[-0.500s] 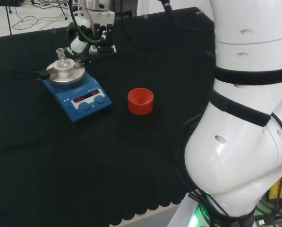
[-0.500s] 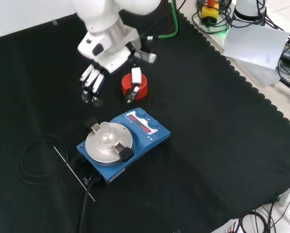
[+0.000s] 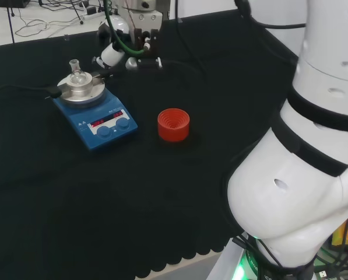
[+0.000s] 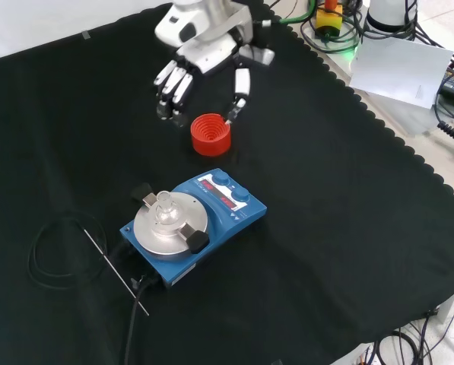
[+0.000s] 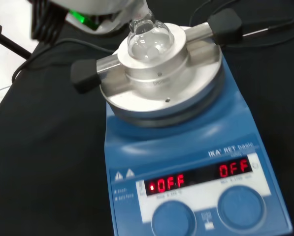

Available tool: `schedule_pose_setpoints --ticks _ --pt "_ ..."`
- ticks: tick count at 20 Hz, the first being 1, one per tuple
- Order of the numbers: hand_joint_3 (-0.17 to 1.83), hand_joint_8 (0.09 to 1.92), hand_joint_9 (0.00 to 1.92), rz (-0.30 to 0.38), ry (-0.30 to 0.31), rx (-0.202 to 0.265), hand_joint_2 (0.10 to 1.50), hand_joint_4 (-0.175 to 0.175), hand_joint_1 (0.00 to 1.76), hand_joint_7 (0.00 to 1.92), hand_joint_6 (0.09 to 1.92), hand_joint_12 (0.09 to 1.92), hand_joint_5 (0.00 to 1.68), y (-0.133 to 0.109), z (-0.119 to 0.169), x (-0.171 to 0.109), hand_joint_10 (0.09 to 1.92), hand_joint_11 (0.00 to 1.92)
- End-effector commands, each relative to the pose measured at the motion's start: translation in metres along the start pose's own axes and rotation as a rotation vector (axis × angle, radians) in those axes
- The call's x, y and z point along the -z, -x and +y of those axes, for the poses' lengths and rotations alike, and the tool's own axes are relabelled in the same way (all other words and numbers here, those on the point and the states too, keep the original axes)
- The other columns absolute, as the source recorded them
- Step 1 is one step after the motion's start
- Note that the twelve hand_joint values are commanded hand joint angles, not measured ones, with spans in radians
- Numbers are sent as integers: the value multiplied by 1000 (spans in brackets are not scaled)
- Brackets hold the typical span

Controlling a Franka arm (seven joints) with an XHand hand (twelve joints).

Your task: Turn on the heater.

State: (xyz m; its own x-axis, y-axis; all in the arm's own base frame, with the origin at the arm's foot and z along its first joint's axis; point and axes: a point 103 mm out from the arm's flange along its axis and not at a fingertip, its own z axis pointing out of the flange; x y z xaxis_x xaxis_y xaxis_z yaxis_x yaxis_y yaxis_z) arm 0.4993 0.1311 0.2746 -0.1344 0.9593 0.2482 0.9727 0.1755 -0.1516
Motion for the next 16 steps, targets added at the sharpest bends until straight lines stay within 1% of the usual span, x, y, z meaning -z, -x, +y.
schedule_pose_setpoints --ticks 1,4,8,11,14,16 --pt "664 722 649 -31 0 -27 655 -56 947 406 700 1359 544 4 -60 -3 662 299" --pt "724 748 788 -60 -23 -39 649 -58 988 560 723 1336 545 3 -85 -17 632 392" --pt "753 780 881 -88 -72 -49 646 -59 1007 678 733 1316 544 0 -111 -37 626 460" --pt "762 806 946 -110 -104 -50 646 -58 1013 752 734 1311 539 -4 -119 -46 637 496" --pt "775 834 1017 -127 -129 -47 643 -57 1019 829 733 1295 528 -8 -122 -53 644 540" --pt "780 876 1074 -136 -152 -48 643 -59 1023 915 730 1283 525 -8 -121 -58 670 571"
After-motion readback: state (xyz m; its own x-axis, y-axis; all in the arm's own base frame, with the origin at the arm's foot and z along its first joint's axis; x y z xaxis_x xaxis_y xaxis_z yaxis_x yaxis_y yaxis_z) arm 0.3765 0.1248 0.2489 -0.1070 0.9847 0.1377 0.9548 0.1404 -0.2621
